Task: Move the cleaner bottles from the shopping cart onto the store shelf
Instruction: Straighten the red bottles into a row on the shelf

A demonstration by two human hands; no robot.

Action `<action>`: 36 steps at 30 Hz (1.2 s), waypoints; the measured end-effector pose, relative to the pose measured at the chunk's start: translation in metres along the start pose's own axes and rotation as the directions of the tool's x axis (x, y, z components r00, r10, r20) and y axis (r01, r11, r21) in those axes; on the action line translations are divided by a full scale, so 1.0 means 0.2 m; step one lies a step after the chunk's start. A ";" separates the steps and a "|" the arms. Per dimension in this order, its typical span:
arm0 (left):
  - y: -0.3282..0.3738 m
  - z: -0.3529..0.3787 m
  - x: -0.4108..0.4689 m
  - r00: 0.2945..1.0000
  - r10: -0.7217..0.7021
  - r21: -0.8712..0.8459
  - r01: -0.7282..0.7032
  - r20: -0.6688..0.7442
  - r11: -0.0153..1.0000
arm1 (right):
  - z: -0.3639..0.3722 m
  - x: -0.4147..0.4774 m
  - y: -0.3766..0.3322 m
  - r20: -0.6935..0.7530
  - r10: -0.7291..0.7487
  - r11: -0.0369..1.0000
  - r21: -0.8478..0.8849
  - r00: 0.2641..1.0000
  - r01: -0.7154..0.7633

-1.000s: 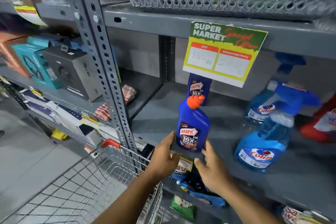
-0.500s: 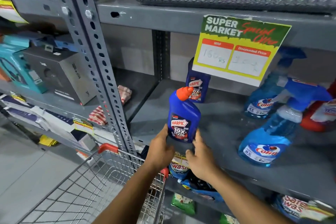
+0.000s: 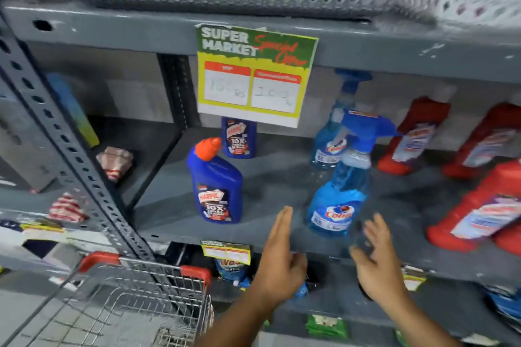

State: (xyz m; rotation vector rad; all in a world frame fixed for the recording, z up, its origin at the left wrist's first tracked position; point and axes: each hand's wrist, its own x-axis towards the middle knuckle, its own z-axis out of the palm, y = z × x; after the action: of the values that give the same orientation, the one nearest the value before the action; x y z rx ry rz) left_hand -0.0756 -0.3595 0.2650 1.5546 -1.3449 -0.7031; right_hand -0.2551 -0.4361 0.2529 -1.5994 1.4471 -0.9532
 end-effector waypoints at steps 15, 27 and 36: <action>0.06 0.16 0.11 0.996 -0.074 -0.005 0.074 0.054 0.997 | 0.00 0.05 -0.01 0.223 0.019 1.000 -0.007 0.975 -0.018; 0.47 0.98 0.20 0.962 0.078 -0.086 -0.057 0.261 0.995 | -0.89 0.28 0.35 -0.115 0.052 0.998 -0.023 0.992 -0.055; 0.42 1.18 0.29 0.996 -0.072 -0.182 0.079 0.044 0.980 | -0.83 0.30 0.38 0.240 -0.046 0.993 -0.096 0.970 0.071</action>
State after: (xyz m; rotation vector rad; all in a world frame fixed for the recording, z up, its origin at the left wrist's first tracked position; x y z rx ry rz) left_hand -0.3042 -0.4784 0.2554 1.4563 -1.2171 -0.8822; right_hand -0.4314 -0.5093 0.2580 -1.7749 1.3074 -0.7007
